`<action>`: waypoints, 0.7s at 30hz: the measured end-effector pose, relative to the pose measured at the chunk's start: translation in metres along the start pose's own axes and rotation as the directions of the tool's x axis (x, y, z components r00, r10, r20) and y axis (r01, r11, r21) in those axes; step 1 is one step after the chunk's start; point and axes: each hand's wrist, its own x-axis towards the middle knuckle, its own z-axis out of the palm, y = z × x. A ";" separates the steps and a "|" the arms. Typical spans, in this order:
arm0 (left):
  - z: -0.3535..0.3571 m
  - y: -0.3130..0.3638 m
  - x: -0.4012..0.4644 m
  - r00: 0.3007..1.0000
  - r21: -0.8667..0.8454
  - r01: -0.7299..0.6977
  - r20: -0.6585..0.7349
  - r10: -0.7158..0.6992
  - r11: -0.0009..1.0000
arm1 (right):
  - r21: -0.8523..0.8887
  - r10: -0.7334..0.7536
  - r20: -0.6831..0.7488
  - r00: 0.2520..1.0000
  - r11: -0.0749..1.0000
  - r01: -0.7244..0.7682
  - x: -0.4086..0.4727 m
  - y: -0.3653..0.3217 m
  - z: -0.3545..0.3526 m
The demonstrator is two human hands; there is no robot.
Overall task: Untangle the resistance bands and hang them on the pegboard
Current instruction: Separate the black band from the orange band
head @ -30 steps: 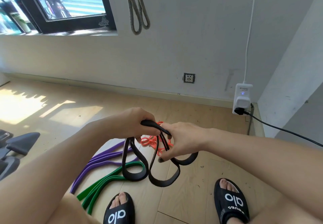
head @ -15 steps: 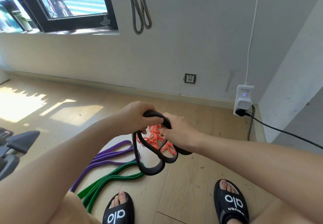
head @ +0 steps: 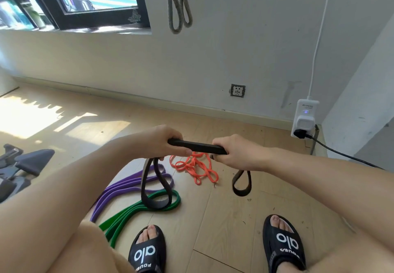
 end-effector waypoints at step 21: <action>0.061 0.001 0.096 0.978 0.026 -0.038 0.205 0.032 0.999 | 0.017 0.258 0.107 0.960 0.965 -0.261 -0.010 0.114 -0.027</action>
